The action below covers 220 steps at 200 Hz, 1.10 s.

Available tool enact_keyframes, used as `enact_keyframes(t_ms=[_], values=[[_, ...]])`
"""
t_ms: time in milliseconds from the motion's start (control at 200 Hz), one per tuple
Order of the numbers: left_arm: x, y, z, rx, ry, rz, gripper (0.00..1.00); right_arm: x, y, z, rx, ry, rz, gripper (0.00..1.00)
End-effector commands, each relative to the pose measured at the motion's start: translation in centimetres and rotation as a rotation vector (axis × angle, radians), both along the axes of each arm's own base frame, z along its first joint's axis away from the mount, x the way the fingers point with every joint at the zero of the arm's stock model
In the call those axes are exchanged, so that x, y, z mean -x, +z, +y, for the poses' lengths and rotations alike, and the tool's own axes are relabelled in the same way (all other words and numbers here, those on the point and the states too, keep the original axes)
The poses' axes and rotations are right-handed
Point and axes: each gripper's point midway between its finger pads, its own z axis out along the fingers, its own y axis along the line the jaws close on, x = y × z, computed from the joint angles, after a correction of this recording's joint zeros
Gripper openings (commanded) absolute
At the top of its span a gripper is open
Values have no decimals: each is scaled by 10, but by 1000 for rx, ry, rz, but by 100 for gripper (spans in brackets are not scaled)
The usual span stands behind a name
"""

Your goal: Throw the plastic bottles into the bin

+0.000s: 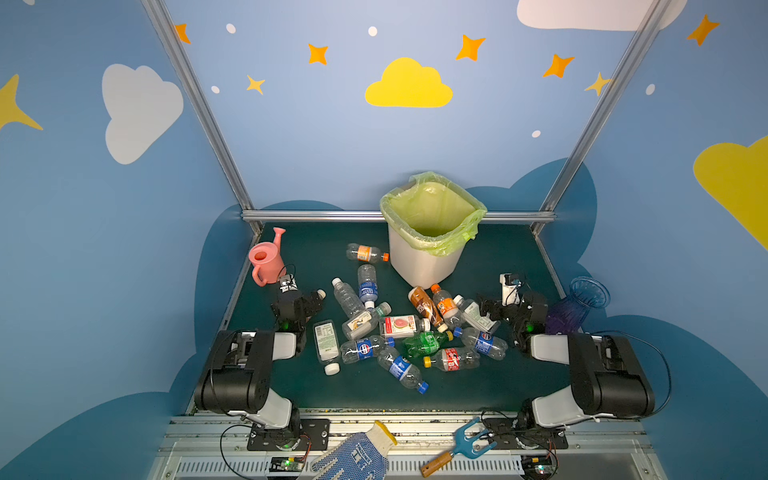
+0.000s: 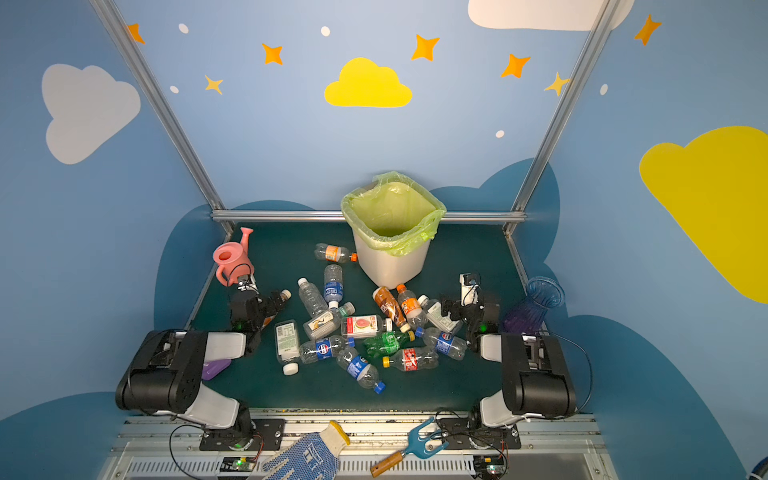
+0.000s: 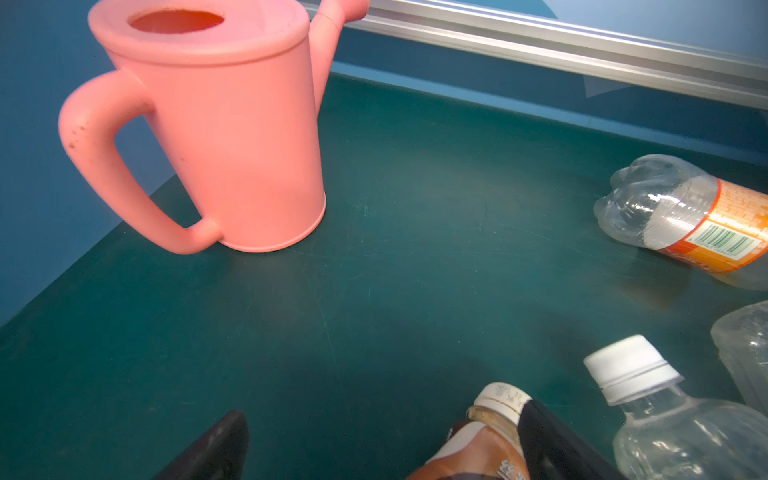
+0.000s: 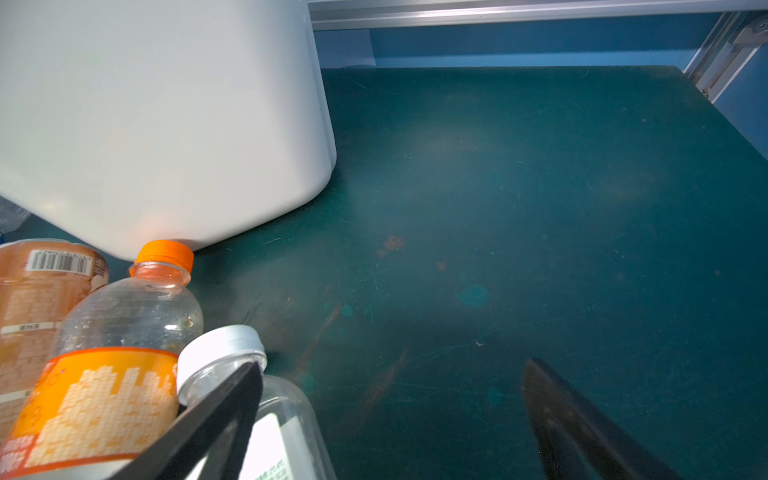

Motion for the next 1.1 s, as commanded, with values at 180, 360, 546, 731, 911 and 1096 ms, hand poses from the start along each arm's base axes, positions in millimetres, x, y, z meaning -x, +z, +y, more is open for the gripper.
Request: enact_keyframes(t_ms=[180, 360, 546, 731, 911, 1096], values=[[-9, 48, 15, -19, 101, 57, 100, -13, 28, -31, -28, -234, 190, 98], [-27, 95, -19, 100, -28, -69, 100, 2, 51, -31, -104, -278, 269, 98], [-69, 114, -62, 299, -92, 44, 100, 9, 52, -25, -221, -309, 328, 98], [-109, 111, -115, 576, -146, 82, 100, 11, 50, -28, -251, -353, 359, 98], [-123, 86, -144, 766, -48, 133, 99, 17, 55, -36, -245, -399, 346, 98], [-140, 67, -169, 865, -30, 160, 97, 25, 54, -43, -233, -439, 355, 98]])
